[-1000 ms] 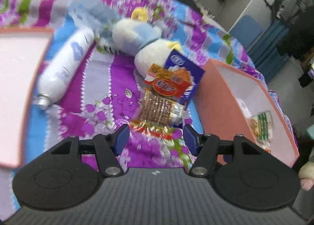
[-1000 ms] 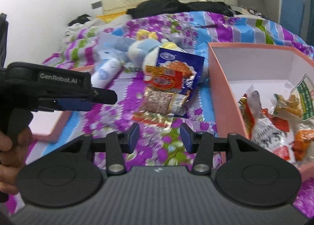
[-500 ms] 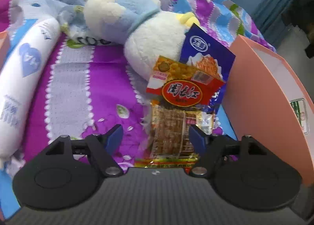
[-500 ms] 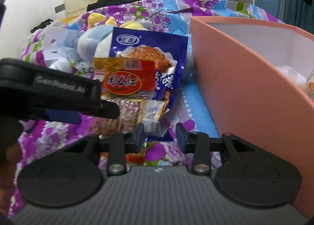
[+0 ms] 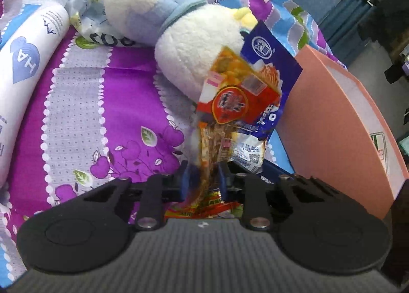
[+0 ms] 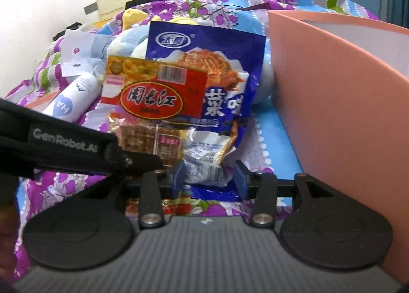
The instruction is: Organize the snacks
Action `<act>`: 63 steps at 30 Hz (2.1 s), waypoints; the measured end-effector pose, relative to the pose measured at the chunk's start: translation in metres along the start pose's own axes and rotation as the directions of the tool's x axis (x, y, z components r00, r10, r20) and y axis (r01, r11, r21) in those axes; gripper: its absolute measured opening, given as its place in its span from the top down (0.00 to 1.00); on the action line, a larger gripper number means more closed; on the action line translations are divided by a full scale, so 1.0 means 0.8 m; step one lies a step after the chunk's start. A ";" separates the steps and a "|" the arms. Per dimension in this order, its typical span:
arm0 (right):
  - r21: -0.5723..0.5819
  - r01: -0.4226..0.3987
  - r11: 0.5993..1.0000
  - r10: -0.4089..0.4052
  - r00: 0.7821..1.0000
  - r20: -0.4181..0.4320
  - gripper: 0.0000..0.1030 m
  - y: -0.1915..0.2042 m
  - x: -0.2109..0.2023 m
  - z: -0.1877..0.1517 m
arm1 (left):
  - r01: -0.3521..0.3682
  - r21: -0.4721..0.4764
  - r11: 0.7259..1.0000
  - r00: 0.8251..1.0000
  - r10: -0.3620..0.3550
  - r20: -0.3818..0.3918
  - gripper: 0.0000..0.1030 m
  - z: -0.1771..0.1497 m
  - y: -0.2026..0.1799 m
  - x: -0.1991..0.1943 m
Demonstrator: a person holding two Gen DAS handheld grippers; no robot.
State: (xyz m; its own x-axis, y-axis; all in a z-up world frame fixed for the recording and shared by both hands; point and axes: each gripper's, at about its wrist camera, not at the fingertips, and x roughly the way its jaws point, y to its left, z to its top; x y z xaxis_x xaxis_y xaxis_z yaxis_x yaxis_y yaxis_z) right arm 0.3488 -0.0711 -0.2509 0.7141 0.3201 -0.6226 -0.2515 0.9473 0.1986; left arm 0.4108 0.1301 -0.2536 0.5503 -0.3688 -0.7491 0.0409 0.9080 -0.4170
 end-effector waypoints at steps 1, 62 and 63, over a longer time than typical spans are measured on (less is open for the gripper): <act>-0.002 -0.015 1.000 0.015 1.000 -0.003 0.54 0.000 0.002 0.001 | 0.000 -0.003 1.000 1.000 0.000 0.001 0.80 0.000 0.001 -0.001; -0.173 -0.048 0.984 0.052 0.998 0.018 0.87 0.006 -0.384 -0.064 | -0.240 -0.092 0.966 0.962 0.249 0.110 0.86 -0.245 -0.168 -0.337; -0.169 -0.051 0.984 0.057 0.998 0.030 0.87 0.004 -0.393 -0.060 | -0.238 -0.088 0.967 0.961 0.247 0.120 0.86 -0.243 -0.176 -0.344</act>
State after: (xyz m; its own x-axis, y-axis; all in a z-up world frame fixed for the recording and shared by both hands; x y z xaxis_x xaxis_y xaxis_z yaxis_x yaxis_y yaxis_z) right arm 0.0919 -0.1695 -0.0907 0.7177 0.3737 -0.5876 -0.3945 0.9135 0.0991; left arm 0.0911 0.0653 -0.0890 0.6394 -0.1062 -0.7615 -0.1647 0.9485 -0.2706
